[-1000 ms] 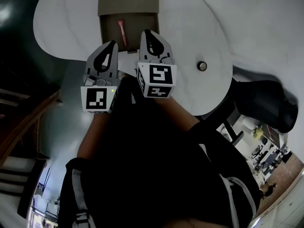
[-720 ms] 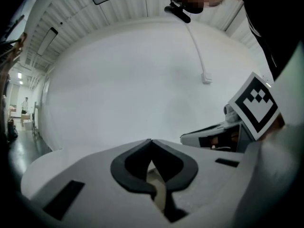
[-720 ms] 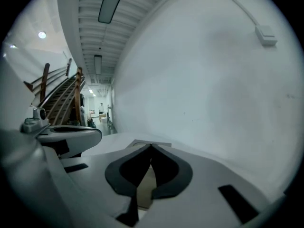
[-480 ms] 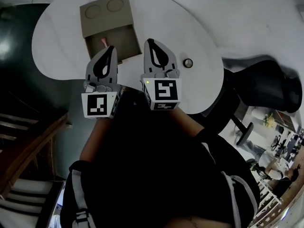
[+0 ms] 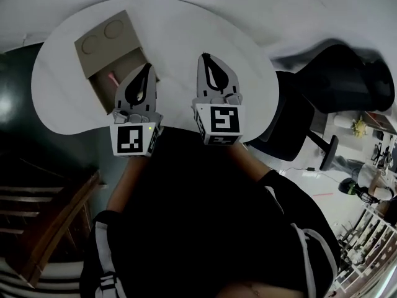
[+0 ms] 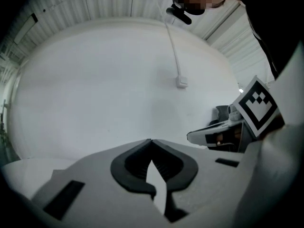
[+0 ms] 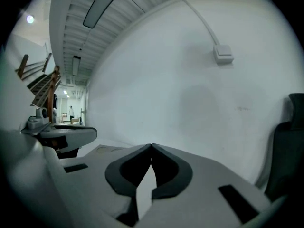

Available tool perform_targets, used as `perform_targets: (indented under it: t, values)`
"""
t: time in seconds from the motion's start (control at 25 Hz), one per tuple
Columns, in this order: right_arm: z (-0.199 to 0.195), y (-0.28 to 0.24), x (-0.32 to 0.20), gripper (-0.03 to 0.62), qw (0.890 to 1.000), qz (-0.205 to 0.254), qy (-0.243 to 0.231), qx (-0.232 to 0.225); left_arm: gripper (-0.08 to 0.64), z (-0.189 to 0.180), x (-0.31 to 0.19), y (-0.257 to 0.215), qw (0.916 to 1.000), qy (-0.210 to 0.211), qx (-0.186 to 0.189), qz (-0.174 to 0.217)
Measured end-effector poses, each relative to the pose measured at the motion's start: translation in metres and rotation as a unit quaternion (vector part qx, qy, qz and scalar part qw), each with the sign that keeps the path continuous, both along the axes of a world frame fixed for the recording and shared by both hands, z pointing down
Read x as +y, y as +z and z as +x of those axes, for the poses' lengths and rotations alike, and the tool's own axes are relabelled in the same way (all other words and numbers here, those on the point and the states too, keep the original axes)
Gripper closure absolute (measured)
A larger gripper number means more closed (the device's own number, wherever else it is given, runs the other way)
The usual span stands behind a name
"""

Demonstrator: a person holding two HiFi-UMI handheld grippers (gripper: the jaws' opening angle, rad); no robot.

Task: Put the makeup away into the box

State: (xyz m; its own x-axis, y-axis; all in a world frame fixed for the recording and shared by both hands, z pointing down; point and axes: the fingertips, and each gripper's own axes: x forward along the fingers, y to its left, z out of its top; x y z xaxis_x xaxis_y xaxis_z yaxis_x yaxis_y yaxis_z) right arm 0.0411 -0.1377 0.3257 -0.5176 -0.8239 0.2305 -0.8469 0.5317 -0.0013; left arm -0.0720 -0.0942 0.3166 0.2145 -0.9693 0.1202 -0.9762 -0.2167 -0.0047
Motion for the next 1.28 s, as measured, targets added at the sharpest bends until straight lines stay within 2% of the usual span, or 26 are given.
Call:
perform_targets:
  t: [0.32, 0.72, 1.16, 1.2, 1.28]
  values:
    - [0.058, 0.01, -0.014, 0.569, 0.998, -0.018, 0.06, 0.011, 0.554, 0.052, -0.026, 0.007, 0.9983, 0.058, -0.001, -0.001]
    - [0.103, 0.033, -0.022, 0.569, 0.994, -0.044, 0.103, 0.007, 0.554, 0.103, -0.044, 0.027, 0.9934, 0.113, 0.002, -0.021]
    - [0.119, 0.108, -0.02, 0.566, 0.984, -0.148, 0.101, 0.024, 0.554, 0.13, -0.053, 0.074, 0.9865, 0.142, -0.003, -0.081]
    - [0.119, 0.116, -0.02, 0.558, 0.982, -0.158, 0.099, 0.025, 0.554, 0.131, -0.053, 0.08, 0.9856, 0.145, -0.005, -0.087]
    - [0.116, 0.131, -0.019, 0.503, 0.979, -0.18, 0.091, 0.027, 0.554, 0.133, -0.054, 0.091, 0.9843, 0.146, -0.004, -0.099]
